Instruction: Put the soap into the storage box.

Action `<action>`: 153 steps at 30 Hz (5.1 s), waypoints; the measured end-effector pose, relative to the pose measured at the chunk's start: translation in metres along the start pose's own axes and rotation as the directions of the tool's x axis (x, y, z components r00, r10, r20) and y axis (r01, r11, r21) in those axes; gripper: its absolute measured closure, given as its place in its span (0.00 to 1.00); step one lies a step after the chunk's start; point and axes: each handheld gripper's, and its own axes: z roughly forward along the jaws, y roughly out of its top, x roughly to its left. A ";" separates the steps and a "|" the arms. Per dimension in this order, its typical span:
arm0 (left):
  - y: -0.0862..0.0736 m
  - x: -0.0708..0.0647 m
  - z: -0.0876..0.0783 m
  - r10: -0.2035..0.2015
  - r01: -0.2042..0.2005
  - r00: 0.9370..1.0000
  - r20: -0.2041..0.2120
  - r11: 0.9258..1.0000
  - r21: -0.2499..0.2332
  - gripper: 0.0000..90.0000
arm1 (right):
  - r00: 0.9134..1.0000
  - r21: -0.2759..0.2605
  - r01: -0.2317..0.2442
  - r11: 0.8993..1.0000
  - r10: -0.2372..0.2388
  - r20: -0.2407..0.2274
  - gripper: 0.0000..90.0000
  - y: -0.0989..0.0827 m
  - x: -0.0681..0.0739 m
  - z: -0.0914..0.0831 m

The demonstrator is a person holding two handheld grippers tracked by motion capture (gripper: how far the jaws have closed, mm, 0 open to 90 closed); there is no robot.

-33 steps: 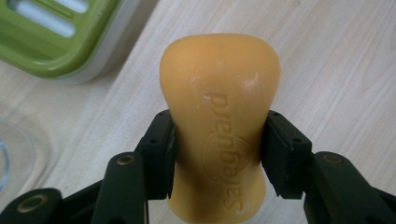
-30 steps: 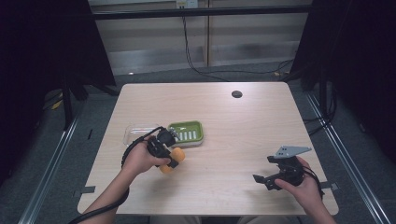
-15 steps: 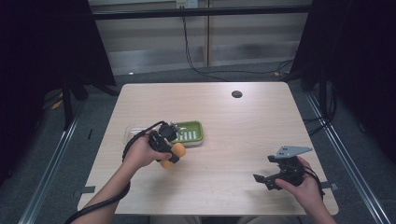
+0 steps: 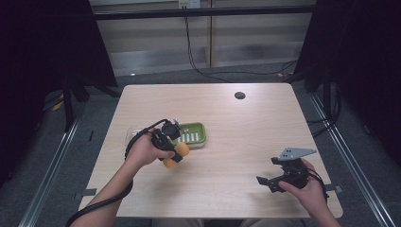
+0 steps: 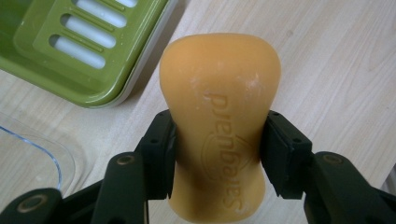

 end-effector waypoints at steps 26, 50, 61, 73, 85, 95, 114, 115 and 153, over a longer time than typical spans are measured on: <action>0.013 0.008 -0.012 -0.001 0.001 1.000 0.004 1.000 0.013 0.56 | 1.000 -0.002 0.003 1.000 -0.003 0.001 0.05 0.001 0.001 0.000; 0.029 0.016 -0.019 -0.006 0.006 1.000 -0.009 1.000 0.007 0.56 | 1.000 -0.004 0.005 1.000 -0.005 -0.004 0.05 0.001 0.001 0.001; 0.036 0.018 -0.021 0.008 -0.007 1.000 -0.016 1.000 0.016 0.56 | 1.000 -0.007 0.007 1.000 -0.007 0.002 0.05 0.001 0.001 0.001; 0.044 0.020 -0.024 0.023 -0.023 1.000 -0.017 1.000 0.015 0.56 | 1.000 -0.009 0.006 1.000 -0.006 -0.001 0.05 0.001 0.001 0.000; 0.048 0.026 -0.024 0.013 -0.013 1.000 -0.017 1.000 0.014 0.56 | 1.000 -0.011 0.007 1.000 -0.007 -0.001 0.05 0.001 0.000 0.000; 0.053 0.031 -0.024 -0.001 0.001 1.000 -0.024 1.000 0.024 0.56 | 1.000 -0.006 0.002 1.000 -0.002 -0.003 0.05 0.001 0.000 0.001; 0.059 0.039 -0.022 -0.009 0.010 1.000 -0.026 0.999 0.036 0.56 | 1.000 -0.003 0.008 1.000 -0.008 -0.003 0.05 0.000 -0.001 0.002; 0.059 0.039 -0.022 -0.008 0.009 1.000 -0.027 0.999 0.032 0.56 | 1.000 -0.004 0.008 1.000 -0.008 -0.003 0.05 0.000 -0.001 0.002; 0.071 0.055 -0.012 -0.011 0.012 0.999 -0.033 1.000 0.025 0.56 | 1.000 -0.017 0.000 1.000 0.000 0.004 0.05 0.001 -0.003 -0.001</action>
